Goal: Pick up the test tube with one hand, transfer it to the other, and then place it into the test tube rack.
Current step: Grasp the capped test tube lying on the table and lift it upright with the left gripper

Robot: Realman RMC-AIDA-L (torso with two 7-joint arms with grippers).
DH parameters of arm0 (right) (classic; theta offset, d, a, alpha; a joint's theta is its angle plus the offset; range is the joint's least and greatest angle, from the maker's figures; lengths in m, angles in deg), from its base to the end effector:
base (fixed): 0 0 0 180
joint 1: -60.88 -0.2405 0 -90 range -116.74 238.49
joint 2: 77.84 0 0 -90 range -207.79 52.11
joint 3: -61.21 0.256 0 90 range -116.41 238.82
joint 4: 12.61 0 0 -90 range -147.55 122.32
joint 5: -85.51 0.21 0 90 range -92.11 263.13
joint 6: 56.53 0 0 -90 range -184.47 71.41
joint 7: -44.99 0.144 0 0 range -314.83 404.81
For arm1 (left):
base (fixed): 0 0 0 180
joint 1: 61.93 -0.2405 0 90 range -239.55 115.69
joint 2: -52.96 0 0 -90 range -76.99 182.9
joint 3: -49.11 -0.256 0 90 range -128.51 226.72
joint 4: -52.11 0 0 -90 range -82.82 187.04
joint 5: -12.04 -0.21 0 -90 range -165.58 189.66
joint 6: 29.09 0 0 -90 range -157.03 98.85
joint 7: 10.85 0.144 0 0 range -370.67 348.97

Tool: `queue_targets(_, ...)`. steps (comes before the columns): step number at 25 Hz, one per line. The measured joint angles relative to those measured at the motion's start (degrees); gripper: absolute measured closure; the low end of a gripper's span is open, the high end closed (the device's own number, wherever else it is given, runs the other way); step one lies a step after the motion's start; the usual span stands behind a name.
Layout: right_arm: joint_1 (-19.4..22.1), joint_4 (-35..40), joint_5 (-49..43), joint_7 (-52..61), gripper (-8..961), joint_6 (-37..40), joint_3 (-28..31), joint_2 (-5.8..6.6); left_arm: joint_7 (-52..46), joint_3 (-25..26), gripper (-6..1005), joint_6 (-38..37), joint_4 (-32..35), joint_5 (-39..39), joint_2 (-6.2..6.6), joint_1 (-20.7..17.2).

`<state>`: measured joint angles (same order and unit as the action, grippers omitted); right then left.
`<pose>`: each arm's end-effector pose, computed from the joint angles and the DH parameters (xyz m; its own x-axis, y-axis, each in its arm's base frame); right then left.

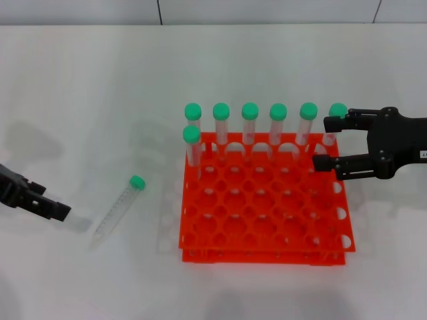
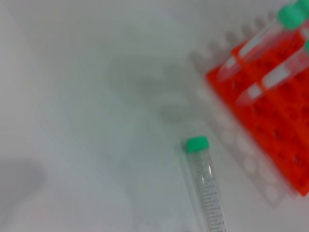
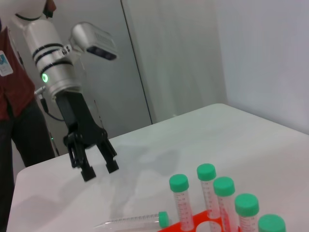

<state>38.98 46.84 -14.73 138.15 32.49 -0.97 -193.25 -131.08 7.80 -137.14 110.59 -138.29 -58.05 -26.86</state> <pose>0.2245 0.3235 0.0333 0.8575 -0.2655 -0.4407 -0.3561 -0.9245 -0.1360 -0.2842 0.3253 0.0948 0.6059 0.7868 -0.1174 0.7614 -0.6163 -0.2011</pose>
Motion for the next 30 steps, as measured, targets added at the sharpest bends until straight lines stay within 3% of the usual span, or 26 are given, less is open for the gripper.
queue_targets(12, 0.09, -0.09, 0.13, -0.55, 127, -0.32, -0.14, -0.25, -2.71, -2.30, 123, 4.23, -4.06, -4.33, -2.58, 4.74)
queue_targets(25, 0.10, -0.22, 0.66, -0.64, 127, -0.42, -0.95, -0.34, -2.00, -4.71, 124, 4.95, -4.65, -4.01, -4.65, 4.17)
queue_targets(30, 0.10, -0.22, 0.74, -0.71, 127, -0.43, -0.95, -0.34, -1.70, -5.23, 124, 5.17, -5.24, -4.00, -4.90, 4.18)
